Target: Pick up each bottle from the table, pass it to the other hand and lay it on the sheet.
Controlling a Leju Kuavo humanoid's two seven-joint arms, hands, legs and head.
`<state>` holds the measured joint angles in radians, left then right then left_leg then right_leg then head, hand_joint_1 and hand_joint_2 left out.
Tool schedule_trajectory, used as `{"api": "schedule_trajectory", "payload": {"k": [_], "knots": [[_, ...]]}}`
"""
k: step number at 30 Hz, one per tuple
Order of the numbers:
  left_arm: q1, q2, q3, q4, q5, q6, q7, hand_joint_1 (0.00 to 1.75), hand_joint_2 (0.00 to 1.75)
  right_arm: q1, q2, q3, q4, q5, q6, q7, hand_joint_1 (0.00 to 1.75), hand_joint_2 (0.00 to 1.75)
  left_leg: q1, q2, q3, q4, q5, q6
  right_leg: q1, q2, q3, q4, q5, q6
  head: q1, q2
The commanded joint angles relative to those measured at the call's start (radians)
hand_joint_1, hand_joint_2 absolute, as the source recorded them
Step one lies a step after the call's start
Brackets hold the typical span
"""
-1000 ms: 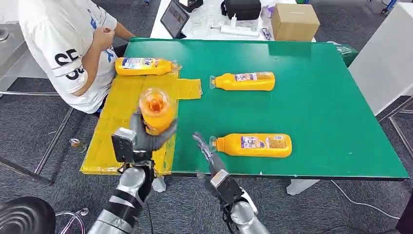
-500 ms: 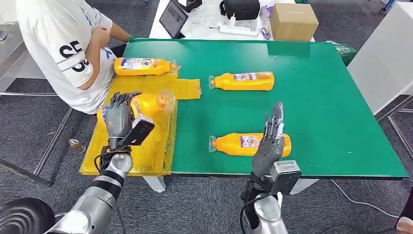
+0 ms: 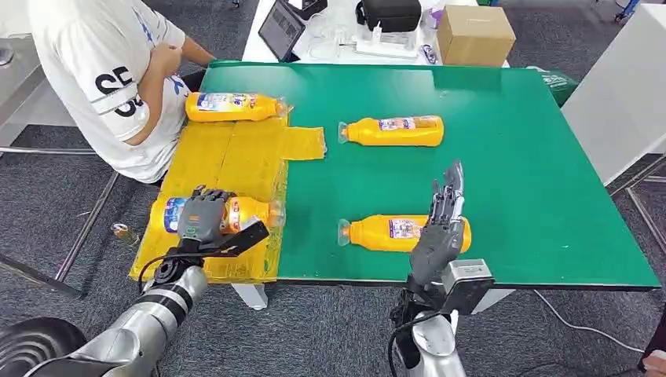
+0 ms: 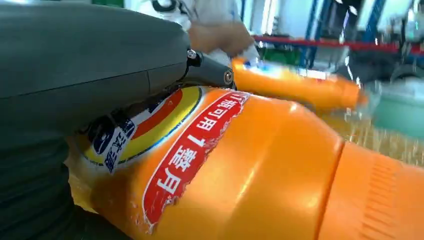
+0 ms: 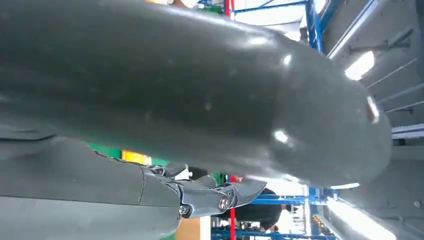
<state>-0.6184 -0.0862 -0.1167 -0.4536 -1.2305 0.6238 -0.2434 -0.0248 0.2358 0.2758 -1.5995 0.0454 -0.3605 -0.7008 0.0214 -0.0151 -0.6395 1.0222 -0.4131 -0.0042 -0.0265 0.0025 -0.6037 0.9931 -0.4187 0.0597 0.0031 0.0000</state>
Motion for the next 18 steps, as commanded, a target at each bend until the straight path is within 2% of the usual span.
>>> {"api": "schedule_trajectory", "payload": {"k": [1, 4, 5, 6, 7, 8, 12, 15, 18], "knots": [[-0.059, 0.022, -0.080, 0.114, -0.039, -0.100, -0.010, 1.75, 1.75, -0.034, 0.002, -0.035, 0.065, -0.018, 0.025, 0.003, 0.00, 0.00, 0.001, 0.001, 0.004, 0.000, -0.001, 0.001, 0.001, 0.000, 0.004, -0.001, -0.001, -0.003, 0.000, 0.000], [-0.052, 0.013, -0.055, 0.111, -0.007, -0.154, -0.032, 1.75, 1.75, -0.034, 0.006, -0.039, 0.080, -0.015, 0.035, 0.003, 0.00, 0.00, 0.000, 0.001, 0.004, -0.001, -0.001, 0.001, 0.001, 0.000, 0.004, -0.001, 0.000, -0.002, 0.000, 0.000], [-0.052, 0.014, -0.060, 0.114, -0.013, -0.165, -0.034, 1.66, 1.75, -0.035, 0.007, -0.040, 0.085, -0.016, 0.038, 0.003, 0.00, 0.00, 0.001, 0.002, 0.005, -0.001, -0.001, 0.001, 0.001, 0.001, 0.006, -0.002, -0.001, -0.003, 0.000, 0.000], [-0.049, 0.010, -0.048, 0.116, 0.006, -0.219, -0.044, 0.70, 1.75, -0.039, 0.010, -0.043, 0.099, -0.015, 0.045, 0.003, 0.00, 0.00, 0.001, 0.003, 0.007, -0.001, -0.002, 0.002, 0.002, 0.001, 0.008, -0.002, -0.001, -0.003, 0.000, 0.000], [-0.047, 0.009, -0.044, 0.116, 0.015, -0.243, -0.054, 0.07, 1.75, -0.041, 0.012, -0.047, 0.110, -0.018, 0.050, 0.003, 0.00, 0.00, 0.000, 0.002, 0.005, -0.001, -0.001, 0.001, 0.001, 0.001, 0.005, -0.001, 0.000, -0.002, 0.000, 0.000], [-0.044, 0.009, -0.041, 0.117, 0.021, -0.261, -0.062, 0.00, 0.00, -0.044, 0.014, -0.050, 0.120, -0.019, 0.053, 0.003, 0.00, 0.00, 0.001, 0.003, 0.007, -0.001, -0.002, 0.002, 0.002, 0.001, 0.007, -0.002, -0.001, -0.003, 0.000, 0.000], [-0.033, 0.008, -0.016, 0.113, 0.071, -0.346, -0.103, 0.00, 0.00, -0.058, 0.020, -0.058, 0.165, -0.021, 0.072, 0.006, 0.00, 0.00, 0.000, 0.002, 0.009, -0.002, -0.002, 0.002, 0.001, 0.001, 0.010, -0.003, 0.000, -0.003, 0.000, 0.000], [-0.033, 0.008, -0.016, 0.113, 0.071, -0.346, -0.103, 0.00, 0.00, -0.058, 0.020, -0.058, 0.165, -0.021, 0.072, 0.006, 0.00, 0.00, 0.000, -0.001, 0.007, -0.001, -0.001, 0.001, 0.001, 0.000, 0.009, -0.002, 0.000, -0.002, 0.000, 0.000], [-0.030, 0.006, 0.008, 0.109, 0.119, -0.430, -0.127, 0.00, 0.00, -0.065, 0.024, -0.070, 0.185, -0.032, 0.088, 0.014, 0.00, 0.00, 0.000, 0.000, 0.010, -0.002, -0.001, 0.002, 0.001, 0.000, 0.012, -0.003, 0.000, -0.003, 0.000, 0.000]]}}
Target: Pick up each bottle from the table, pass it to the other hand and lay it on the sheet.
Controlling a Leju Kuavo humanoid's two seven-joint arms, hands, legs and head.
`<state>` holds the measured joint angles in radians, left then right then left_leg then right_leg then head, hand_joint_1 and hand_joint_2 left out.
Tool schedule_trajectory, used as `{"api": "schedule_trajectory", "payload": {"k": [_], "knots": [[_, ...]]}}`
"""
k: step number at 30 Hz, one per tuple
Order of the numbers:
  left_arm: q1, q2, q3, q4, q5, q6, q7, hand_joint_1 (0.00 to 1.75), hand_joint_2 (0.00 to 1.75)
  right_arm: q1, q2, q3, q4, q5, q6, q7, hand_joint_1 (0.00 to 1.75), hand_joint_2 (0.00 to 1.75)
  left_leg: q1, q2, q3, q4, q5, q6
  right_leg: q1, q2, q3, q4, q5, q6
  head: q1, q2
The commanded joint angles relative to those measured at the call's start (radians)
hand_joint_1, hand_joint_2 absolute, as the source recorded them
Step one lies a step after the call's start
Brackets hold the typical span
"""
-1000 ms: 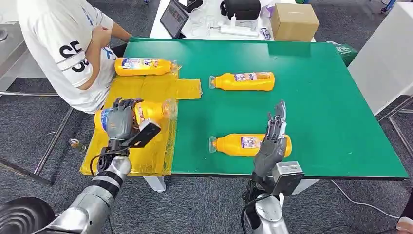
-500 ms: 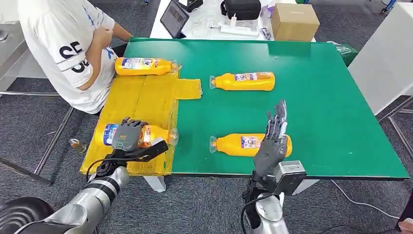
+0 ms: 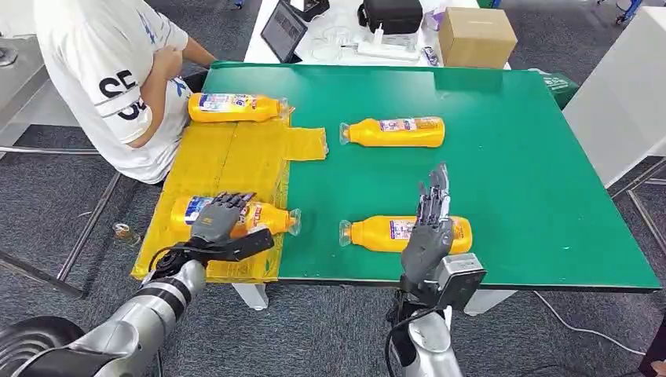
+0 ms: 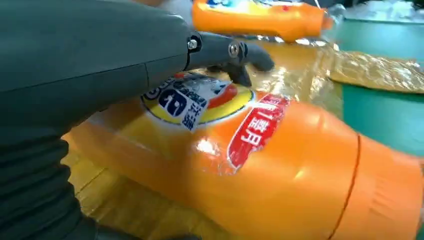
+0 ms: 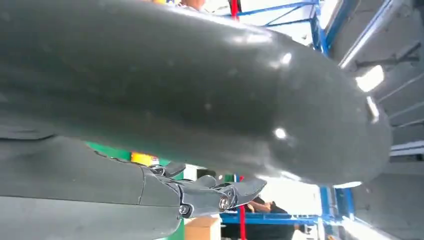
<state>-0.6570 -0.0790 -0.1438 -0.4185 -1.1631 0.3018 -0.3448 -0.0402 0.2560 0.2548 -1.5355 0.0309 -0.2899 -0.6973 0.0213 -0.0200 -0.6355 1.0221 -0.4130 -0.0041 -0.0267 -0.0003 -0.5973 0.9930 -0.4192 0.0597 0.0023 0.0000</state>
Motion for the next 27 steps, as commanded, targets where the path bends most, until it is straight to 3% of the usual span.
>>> {"api": "schedule_trajectory", "payload": {"k": [1, 13, 16, 19, 20, 21, 22, 25, 27], "knots": [[0.011, -0.001, 0.038, 0.074, 0.059, -0.116, -0.029, 0.00, 0.00, -0.050, 0.004, -0.052, 0.124, -0.019, 0.019, 0.012, 0.00, 0.00, 0.000, 0.004, 0.005, -0.001, -0.001, 0.001, 0.001, 0.002, 0.004, -0.002, 0.000, -0.002, 0.001, 0.000], [0.021, 0.004, 0.064, 0.069, 0.115, -0.185, -0.048, 0.00, 0.00, -0.061, 0.010, -0.069, 0.152, -0.020, 0.018, 0.012, 0.00, 0.00, 0.000, 0.005, 0.012, -0.003, -0.001, 0.001, 0.001, 0.003, 0.011, -0.003, 0.001, -0.003, 0.000, 0.000], [0.039, -0.017, 0.160, 0.032, 0.253, -0.219, -0.134, 0.00, 0.00, -0.064, 0.007, -0.066, 0.165, -0.015, 0.023, 0.013, 0.00, 0.00, 0.000, 0.004, 0.011, -0.002, 0.000, 0.001, 0.001, 0.003, 0.011, -0.002, 0.001, -0.002, 0.000, 0.000], [0.081, -0.095, 0.342, -0.106, 0.536, -0.051, -0.306, 0.00, 0.00, -0.077, -0.031, -0.030, 0.211, 0.093, 0.002, 0.067, 0.00, 0.00, 0.000, 0.004, 0.012, -0.003, 0.000, 0.002, 0.001, 0.002, 0.012, -0.004, 0.001, -0.003, 0.000, 0.000], [0.098, -0.123, 0.382, -0.187, 0.630, 0.004, -0.353, 0.00, 1.75, -0.091, -0.065, 0.004, 0.241, 0.192, -0.017, 0.123, 0.00, 1.75, 0.000, 0.002, 0.012, -0.002, 0.000, 0.002, 0.001, 0.001, 0.011, -0.003, 0.001, -0.002, 0.001, 0.000], [0.197, -0.116, 0.252, -0.467, 0.765, 0.202, -0.353, 0.00, 1.75, -0.106, -0.089, 0.013, 0.271, 0.261, -0.017, 0.166, 0.00, 1.75, 0.000, 0.004, 0.012, -0.003, 0.000, 0.002, 0.001, 0.002, 0.012, -0.004, 0.001, -0.003, 0.000, 0.000], [0.235, -0.087, 0.170, -0.589, 0.865, 0.300, -0.353, 0.00, 1.75, -0.129, -0.123, 0.034, 0.308, 0.336, -0.005, 0.220, 0.00, 1.75, 0.001, 0.002, 0.009, -0.001, 0.000, 0.002, 0.002, 0.001, 0.009, -0.003, 0.001, -0.002, 0.001, 0.000], [0.269, -0.073, 0.141, -0.725, 0.951, 0.355, -0.353, 0.00, 1.75, -0.159, -0.160, 0.047, 0.350, 0.454, -0.034, 0.273, 0.00, 1.75, 0.001, 0.007, 0.007, 0.000, -0.002, 0.003, 0.002, 0.004, 0.006, -0.002, 0.001, -0.003, 0.001, 0.000], [0.308, -0.094, 0.177, -0.862, 0.904, 0.396, -0.353, 0.00, 1.75, -0.228, -0.241, 0.066, 0.431, 0.625, -0.008, 0.393, 0.00, 1.75, 0.001, 0.011, 0.010, -0.001, -0.003, 0.002, 0.002, 0.007, 0.006, -0.002, 0.001, -0.003, 0.001, 0.000]]}}
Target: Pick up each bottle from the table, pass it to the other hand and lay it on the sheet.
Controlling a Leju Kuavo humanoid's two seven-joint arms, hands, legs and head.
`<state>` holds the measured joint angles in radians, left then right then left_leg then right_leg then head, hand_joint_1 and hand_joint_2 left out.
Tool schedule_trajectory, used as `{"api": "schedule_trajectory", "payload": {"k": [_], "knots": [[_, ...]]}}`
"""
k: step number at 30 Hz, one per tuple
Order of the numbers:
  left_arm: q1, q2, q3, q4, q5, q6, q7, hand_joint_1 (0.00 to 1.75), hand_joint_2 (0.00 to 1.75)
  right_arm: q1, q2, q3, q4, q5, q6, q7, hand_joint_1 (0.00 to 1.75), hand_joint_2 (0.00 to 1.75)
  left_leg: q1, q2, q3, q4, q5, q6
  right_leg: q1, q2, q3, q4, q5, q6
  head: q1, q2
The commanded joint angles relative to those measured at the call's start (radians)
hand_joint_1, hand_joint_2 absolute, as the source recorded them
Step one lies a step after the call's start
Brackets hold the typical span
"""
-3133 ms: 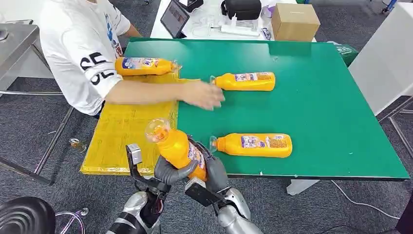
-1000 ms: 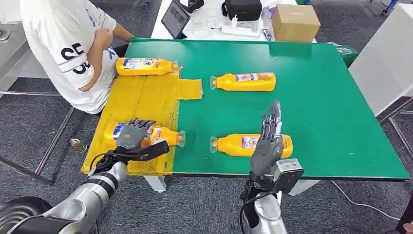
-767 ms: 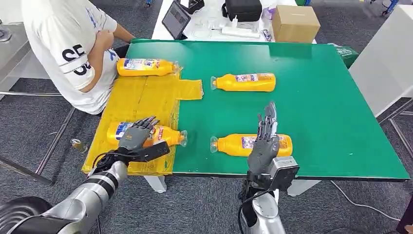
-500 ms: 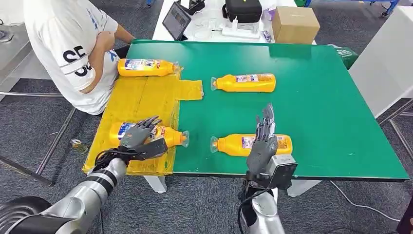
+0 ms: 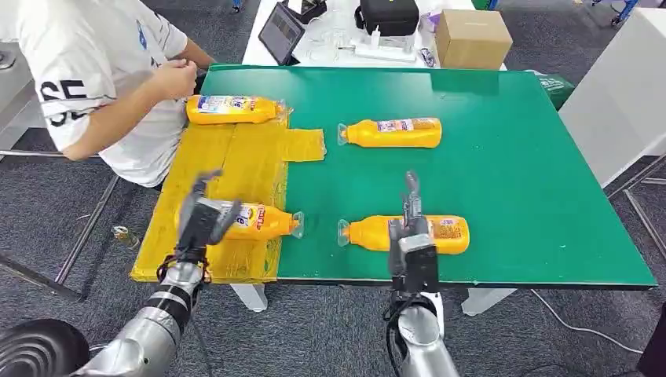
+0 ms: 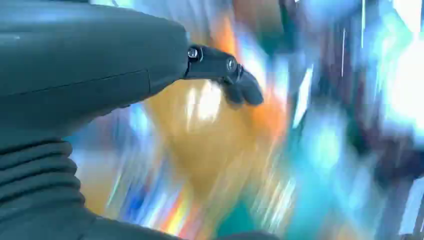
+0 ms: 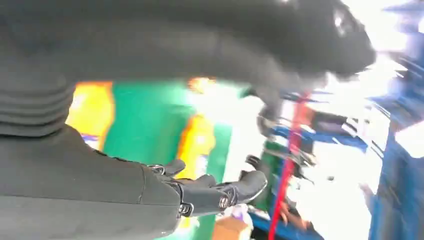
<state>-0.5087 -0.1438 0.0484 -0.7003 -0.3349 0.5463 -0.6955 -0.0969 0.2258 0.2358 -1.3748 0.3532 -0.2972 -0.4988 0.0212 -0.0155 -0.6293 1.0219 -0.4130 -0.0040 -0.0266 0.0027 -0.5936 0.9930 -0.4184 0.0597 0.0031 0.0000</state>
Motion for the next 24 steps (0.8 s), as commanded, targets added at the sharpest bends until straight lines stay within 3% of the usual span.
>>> {"api": "schedule_trajectory", "payload": {"k": [1, 9, 24], "knots": [[0.167, -0.032, -0.019, -0.600, 0.069, 0.152, -0.003, 0.00, 1.75, -0.192, -0.239, 0.096, 0.290, 0.339, 0.030, 0.217, 0.00, 1.75, 0.001, 0.003, 0.000, 0.000, -0.001, 0.001, 0.002, 0.001, 0.001, -0.001, 0.000, -0.002, 0.000, 0.000], [0.190, -0.014, -0.137, -0.526, 0.160, 0.077, -0.003, 0.00, 1.75, -0.275, -0.407, 0.108, 0.344, 0.479, 0.185, 0.336, 0.00, 1.75, -0.001, -0.004, -0.002, 0.000, 0.000, 0.002, 0.000, -0.003, 0.000, -0.001, -0.001, -0.001, 0.000, 0.000], [0.185, -0.021, -0.150, -0.485, 0.155, 0.042, -0.003, 0.00, 1.75, -0.354, -0.443, 0.158, 0.409, 0.506, 0.279, 0.365, 0.00, 1.75, 0.000, -0.001, 0.000, 0.000, -0.002, 0.003, 0.002, -0.001, 0.002, -0.002, -0.001, -0.004, -0.001, 0.000]]}}
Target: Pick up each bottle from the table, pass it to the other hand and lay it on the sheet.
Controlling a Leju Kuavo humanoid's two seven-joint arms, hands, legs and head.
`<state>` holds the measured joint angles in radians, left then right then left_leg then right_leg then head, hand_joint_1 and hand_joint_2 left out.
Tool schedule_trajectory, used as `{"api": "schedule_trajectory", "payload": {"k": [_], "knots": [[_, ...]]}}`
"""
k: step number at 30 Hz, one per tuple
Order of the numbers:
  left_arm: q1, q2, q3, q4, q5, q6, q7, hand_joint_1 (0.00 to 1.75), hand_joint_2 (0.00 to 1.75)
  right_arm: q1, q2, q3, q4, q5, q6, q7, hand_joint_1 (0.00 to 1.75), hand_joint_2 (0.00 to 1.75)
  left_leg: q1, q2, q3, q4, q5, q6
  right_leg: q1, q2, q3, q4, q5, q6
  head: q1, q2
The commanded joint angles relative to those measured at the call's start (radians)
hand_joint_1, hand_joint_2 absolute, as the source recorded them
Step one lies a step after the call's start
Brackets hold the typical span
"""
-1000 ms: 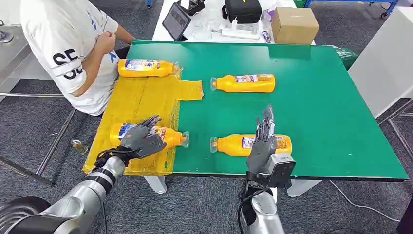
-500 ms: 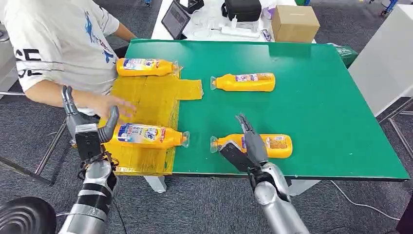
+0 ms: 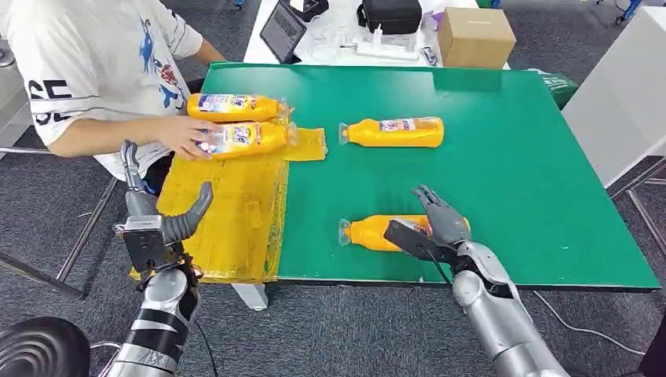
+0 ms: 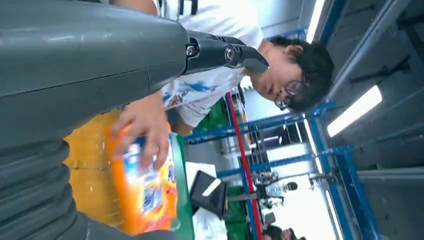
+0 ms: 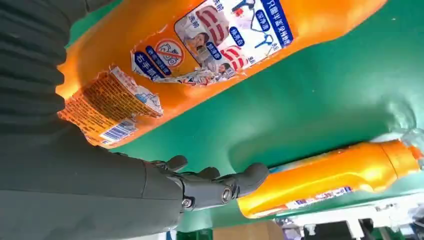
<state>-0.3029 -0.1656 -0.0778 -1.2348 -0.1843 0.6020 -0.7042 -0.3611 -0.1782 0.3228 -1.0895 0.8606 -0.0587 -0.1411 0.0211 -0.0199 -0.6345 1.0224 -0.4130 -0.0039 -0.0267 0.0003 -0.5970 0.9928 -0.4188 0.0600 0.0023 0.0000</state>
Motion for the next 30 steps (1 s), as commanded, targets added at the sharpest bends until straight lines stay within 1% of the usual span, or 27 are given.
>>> {"api": "schedule_trajectory", "payload": {"k": [1, 3, 4, 5, 6, 8, 9, 12, 13, 15, 17, 20, 21, 23, 26, 27, 28, 29, 30], "knots": [[-0.022, -0.002, -0.022, 0.053, 0.009, -0.015, 0.006, 0.00, 1.75, -0.099, -0.042, 0.076, 0.135, -0.005, 0.052, 0.007, 0.00, 1.75, 0.000, 0.002, 0.003, 0.000, -0.001, 0.002, 0.001, 0.001, 0.003, -0.001, 0.000, -0.002, 0.001, 0.000], [-0.025, -0.005, -0.023, 0.062, 0.010, -0.019, 0.006, 0.00, 1.75, -0.118, -0.052, 0.079, 0.172, -0.035, 0.104, 0.000, 0.00, 1.75, -0.001, 0.002, 0.002, 0.000, -0.001, 0.001, 0.000, 0.001, 0.002, 0.000, 0.000, -0.002, 0.000, 0.000], [-0.027, -0.006, -0.022, 0.067, 0.011, -0.021, 0.006, 0.00, 1.75, -0.121, -0.056, 0.079, 0.179, -0.043, 0.116, -0.005, 0.00, 1.75, 0.000, 0.004, 0.003, 0.000, -0.001, 0.002, 0.001, 0.002, 0.003, -0.001, 0.000, -0.003, 0.000, 0.000], [-0.030, -0.007, -0.022, 0.076, 0.022, -0.034, 0.006, 0.00, 1.75, -0.134, -0.067, 0.085, 0.203, -0.072, 0.158, -0.020, 0.00, 1.75, 0.000, 0.003, 0.004, 0.000, -0.001, 0.002, 0.001, 0.001, 0.004, -0.001, 0.000, -0.003, 0.000, 0.000], [-0.033, -0.007, -0.023, 0.078, 0.025, -0.037, 0.006, 0.00, 1.75, -0.139, -0.077, 0.089, 0.211, -0.082, 0.170, -0.026, 0.00, 1.75, 0.000, 0.001, 0.002, 0.000, -0.001, 0.001, 0.000, 0.000, 0.003, -0.001, 0.000, -0.002, 0.000, 0.000], [-0.035, -0.007, -0.024, 0.082, 0.024, -0.036, 0.006, 0.00, 1.75, -0.141, -0.087, 0.084, 0.218, -0.093, 0.180, -0.034, 0.00, 1.75, 0.000, 0.002, 0.004, -0.001, -0.001, 0.002, 0.001, 0.000, 0.005, -0.002, -0.001, -0.004, 0.000, 0.000], [-0.039, -0.009, -0.023, 0.088, 0.034, -0.045, 0.006, 0.00, 1.75, -0.153, -0.103, 0.100, 0.233, -0.109, 0.213, -0.040, 0.00, 1.75, 0.000, 0.002, 0.003, 0.000, -0.001, 0.001, 0.001, 0.000, 0.004, -0.001, 0.000, -0.003, 0.000, 0.000], [-0.048, -0.016, -0.015, 0.110, 0.050, -0.065, 0.006, 0.00, 1.75, -0.178, -0.141, 0.129, 0.251, -0.118, 0.253, -0.022, 0.00, 1.75, 0.000, 0.000, 0.001, 0.000, 0.000, 0.001, 0.000, -0.001, 0.002, -0.001, 0.000, -0.002, 0.000, 0.000], [-0.049, -0.017, -0.017, 0.113, 0.047, -0.064, 0.006, 0.00, 1.75, -0.187, -0.151, 0.137, 0.256, -0.123, 0.273, -0.018, 0.00, 1.75, 0.000, 0.001, 0.003, 0.000, -0.001, 0.002, 0.001, -0.001, 0.004, -0.001, -0.001, -0.003, 0.000, 0.000], [-0.056, -0.023, -0.012, 0.138, 0.053, -0.077, 0.006, 0.00, 1.75, -0.209, -0.182, 0.161, 0.262, -0.128, 0.320, -0.010, 0.00, 1.75, 0.000, 0.000, 0.003, 0.000, -0.001, 0.002, 0.001, -0.001, 0.004, -0.001, 0.000, -0.002, 0.000, 0.000], [-0.056, -0.025, -0.013, 0.140, 0.054, -0.080, 0.006, 0.00, 1.75, -0.217, -0.201, 0.177, 0.263, -0.135, 0.345, -0.005, 0.00, 1.75, 0.000, 0.001, 0.003, 0.000, -0.001, 0.002, 0.001, -0.001, 0.004, -0.001, 0.000, -0.003, 0.000, 0.000], [-0.065, -0.030, -0.009, 0.163, 0.063, -0.098, 0.006, 0.00, 1.75, -0.226, -0.255, 0.227, 0.247, -0.146, 0.402, 0.014, 0.00, 1.75, 0.000, -0.001, 0.001, 0.000, 0.000, 0.001, 0.000, -0.002, 0.002, -0.001, 0.000, -0.002, 0.000, 0.000], [-0.066, -0.032, -0.008, 0.165, 0.064, -0.098, 0.006, 0.00, 1.75, -0.229, -0.269, 0.246, 0.241, -0.149, 0.423, 0.020, 0.00, 1.75, 0.000, 0.000, 0.003, 0.000, -0.001, 0.002, 0.001, -0.002, 0.005, -0.001, -0.001, -0.003, 0.000, 0.000], [-0.066, -0.032, -0.008, 0.165, 0.064, -0.098, 0.006, 0.00, 1.75, -0.229, -0.269, 0.246, 0.241, -0.149, 0.423, 0.020, 0.00, 1.75, -0.001, 0.001, 0.002, 0.000, -0.001, 0.001, 0.000, 0.000, 0.002, 0.000, 0.000, -0.002, 0.000, 0.000], [-0.073, -0.037, -0.005, 0.182, 0.069, -0.109, 0.006, 0.00, 1.75, -0.227, -0.309, 0.297, 0.218, -0.162, 0.459, 0.044, 0.00, 1.75, 0.000, 0.000, 0.002, 0.000, -0.001, 0.001, 0.000, -0.001, 0.003, -0.001, 0.000, -0.002, 0.000, 0.000], [-0.075, -0.038, -0.006, 0.189, 0.070, -0.113, 0.006, 0.00, 1.75, -0.221, -0.310, 0.303, 0.216, -0.162, 0.457, 0.044, 0.05, 1.75, -0.001, 0.000, 0.001, 0.000, 0.000, 0.001, 0.000, -0.001, 0.002, 0.000, 0.000, -0.001, 0.000, 0.000], [-0.075, -0.041, -0.005, 0.191, 0.071, -0.116, 0.006, 0.00, 1.75, -0.214, -0.310, 0.313, 0.215, -0.159, 0.452, 0.048, 0.61, 1.75, 0.000, 0.001, 0.003, 0.000, -0.001, 0.001, 0.000, -0.001, 0.003, -0.001, 0.000, -0.002, 0.000, 0.000], [-0.075, -0.043, -0.004, 0.193, 0.072, -0.119, 0.006, 0.00, 1.75, -0.201, -0.302, 0.315, 0.215, -0.162, 0.425, 0.056, 1.31, 1.75, 0.000, 0.002, 0.004, 0.000, -0.002, 0.002, 0.001, 0.000, 0.005, -0.001, -0.001, -0.003, 0.000, 0.000], [-0.073, -0.043, -0.008, 0.189, 0.067, -0.112, 0.006, 0.00, 1.75, -0.191, -0.288, 0.321, 0.222, -0.166, 0.393, 0.061, 1.55, 1.75, 0.000, 0.000, 0.003, 0.000, -0.001, 0.001, 0.001, -0.001, 0.004, -0.002, 0.000, -0.002, 0.000, 0.000]]}}
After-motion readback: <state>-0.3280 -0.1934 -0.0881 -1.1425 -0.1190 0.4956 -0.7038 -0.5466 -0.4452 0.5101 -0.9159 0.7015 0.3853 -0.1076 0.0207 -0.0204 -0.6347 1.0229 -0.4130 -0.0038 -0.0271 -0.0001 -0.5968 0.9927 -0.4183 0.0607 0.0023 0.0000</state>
